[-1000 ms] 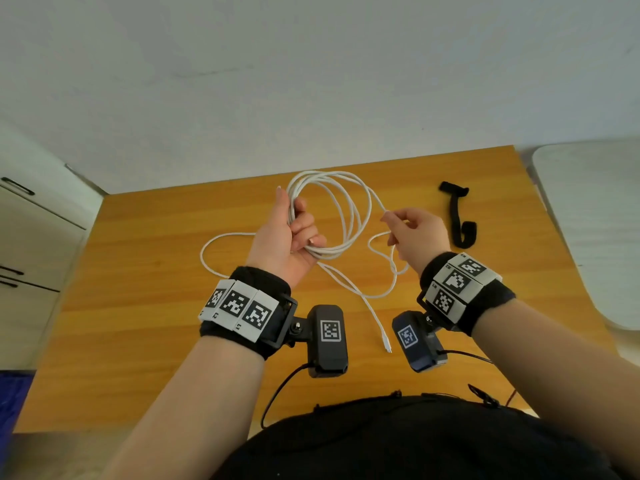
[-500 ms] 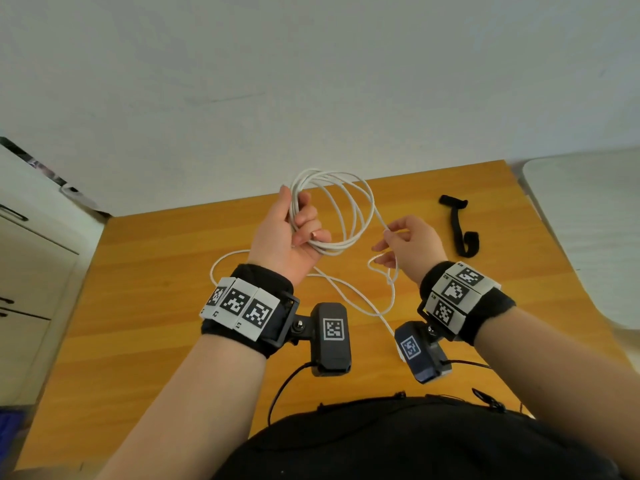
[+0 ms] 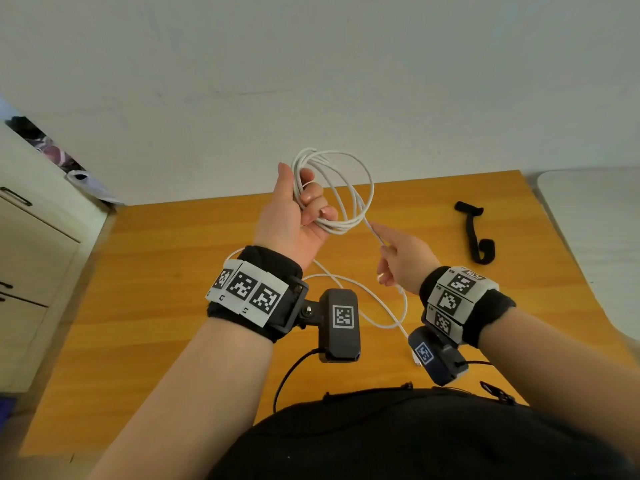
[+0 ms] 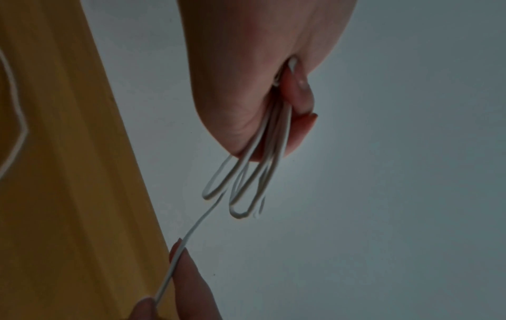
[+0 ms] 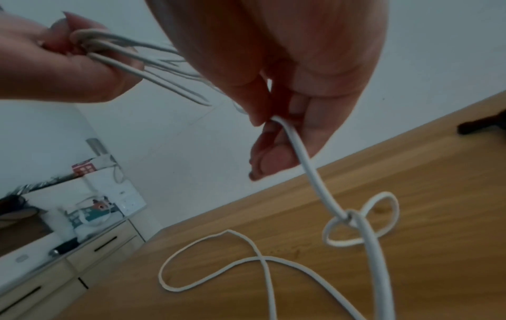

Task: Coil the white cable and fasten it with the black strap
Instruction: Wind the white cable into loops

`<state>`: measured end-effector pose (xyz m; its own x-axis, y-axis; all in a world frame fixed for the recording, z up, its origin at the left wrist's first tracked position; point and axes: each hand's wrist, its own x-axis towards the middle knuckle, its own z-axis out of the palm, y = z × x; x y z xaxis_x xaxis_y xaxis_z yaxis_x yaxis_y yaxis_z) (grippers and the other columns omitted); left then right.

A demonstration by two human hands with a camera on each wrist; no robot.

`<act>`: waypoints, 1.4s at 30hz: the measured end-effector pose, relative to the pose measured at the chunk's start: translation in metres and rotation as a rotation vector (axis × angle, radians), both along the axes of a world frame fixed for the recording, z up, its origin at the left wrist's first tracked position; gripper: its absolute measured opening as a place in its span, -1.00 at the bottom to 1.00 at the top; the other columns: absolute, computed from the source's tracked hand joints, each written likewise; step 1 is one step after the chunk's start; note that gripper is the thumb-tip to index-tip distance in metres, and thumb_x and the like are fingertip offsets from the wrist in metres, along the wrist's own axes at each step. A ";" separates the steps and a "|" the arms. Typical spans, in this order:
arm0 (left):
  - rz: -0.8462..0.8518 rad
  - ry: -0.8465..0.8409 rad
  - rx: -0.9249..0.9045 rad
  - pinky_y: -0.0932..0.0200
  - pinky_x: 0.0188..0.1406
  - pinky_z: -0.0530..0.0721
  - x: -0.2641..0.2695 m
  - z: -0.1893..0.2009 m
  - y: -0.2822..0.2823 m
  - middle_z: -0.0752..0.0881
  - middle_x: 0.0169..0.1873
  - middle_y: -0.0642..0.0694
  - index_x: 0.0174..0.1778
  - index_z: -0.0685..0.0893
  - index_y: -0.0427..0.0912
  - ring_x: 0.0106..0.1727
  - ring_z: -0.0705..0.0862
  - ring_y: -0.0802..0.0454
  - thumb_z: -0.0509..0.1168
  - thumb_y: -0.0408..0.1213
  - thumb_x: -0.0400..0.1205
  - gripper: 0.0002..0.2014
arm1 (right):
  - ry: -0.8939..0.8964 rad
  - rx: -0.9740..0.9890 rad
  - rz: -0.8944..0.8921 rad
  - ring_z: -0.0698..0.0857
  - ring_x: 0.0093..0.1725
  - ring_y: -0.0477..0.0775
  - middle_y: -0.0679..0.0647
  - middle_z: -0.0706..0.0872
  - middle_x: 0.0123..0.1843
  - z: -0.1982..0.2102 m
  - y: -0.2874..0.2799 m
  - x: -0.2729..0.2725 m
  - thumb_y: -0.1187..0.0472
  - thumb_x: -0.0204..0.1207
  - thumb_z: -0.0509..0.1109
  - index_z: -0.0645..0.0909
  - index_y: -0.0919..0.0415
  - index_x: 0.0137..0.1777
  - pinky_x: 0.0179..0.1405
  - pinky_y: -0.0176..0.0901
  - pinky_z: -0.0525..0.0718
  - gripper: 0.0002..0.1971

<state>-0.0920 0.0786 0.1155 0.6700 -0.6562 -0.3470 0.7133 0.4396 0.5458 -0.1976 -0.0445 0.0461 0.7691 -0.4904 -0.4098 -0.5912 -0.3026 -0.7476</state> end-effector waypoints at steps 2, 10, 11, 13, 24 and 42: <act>0.004 -0.020 0.007 0.33 -0.62 0.38 0.002 0.002 -0.002 0.34 -0.64 0.07 -0.29 0.54 -0.12 -0.73 0.22 0.19 0.00 0.11 0.70 -0.56 | 0.025 -0.016 -0.019 0.71 -0.35 0.16 0.23 0.73 -0.16 0.002 0.001 0.002 0.29 0.69 0.09 0.26 0.00 0.55 -0.20 0.02 0.78 -0.55; 0.017 -0.148 0.073 0.26 -0.45 0.40 0.009 0.000 -0.010 0.38 -0.56 0.05 -0.26 0.53 -0.13 -0.67 0.23 0.16 -0.04 0.09 0.72 -0.56 | 0.011 -0.307 0.130 0.64 -0.12 0.08 0.17 0.71 0.12 0.013 -0.001 0.000 0.32 0.63 0.20 0.59 0.14 0.31 -0.16 -0.17 0.60 -0.70; 0.015 -0.174 0.093 0.24 -0.43 0.41 0.009 0.000 -0.011 0.38 -0.54 0.03 -0.25 0.52 -0.14 -0.66 0.23 0.15 -0.04 0.06 0.73 -0.57 | 0.038 -0.317 0.169 0.62 -0.09 0.09 0.17 0.69 0.17 0.014 -0.001 0.001 0.37 0.64 0.16 0.55 0.10 0.38 -0.13 -0.16 0.61 -0.63; 0.015 -0.219 0.133 0.21 -0.41 0.42 0.009 0.000 -0.014 0.39 -0.51 0.01 -0.23 0.50 -0.15 -0.63 0.23 0.13 -0.01 -0.04 0.75 -0.64 | 0.092 -0.297 0.222 0.61 -0.14 0.08 0.20 0.68 0.22 0.015 -0.001 0.001 0.41 0.65 0.09 0.45 -0.01 0.47 -0.14 -0.08 0.64 -0.53; -0.122 -0.864 0.550 0.19 -0.37 0.44 -0.009 -0.014 -0.022 0.41 -0.41 -0.01 -0.15 0.40 -0.20 -0.58 0.35 0.16 -0.03 -0.22 0.76 -0.77 | -0.062 -0.350 0.157 0.67 -0.13 0.07 0.02 0.69 -0.21 0.022 0.005 0.001 0.29 0.53 0.37 0.69 0.24 -0.04 -0.08 -0.13 0.62 -0.91; -0.122 -1.352 0.844 -0.04 -0.12 0.73 -0.015 -0.026 -0.023 0.67 -0.23 -0.23 -0.12 0.37 -0.18 -0.16 0.72 -0.09 0.09 -0.13 0.72 -0.80 | -0.232 0.341 0.051 0.79 -0.27 0.10 0.20 0.75 -0.03 0.043 0.006 -0.004 0.52 0.40 0.43 0.52 0.22 0.13 -0.24 -0.19 0.82 -0.65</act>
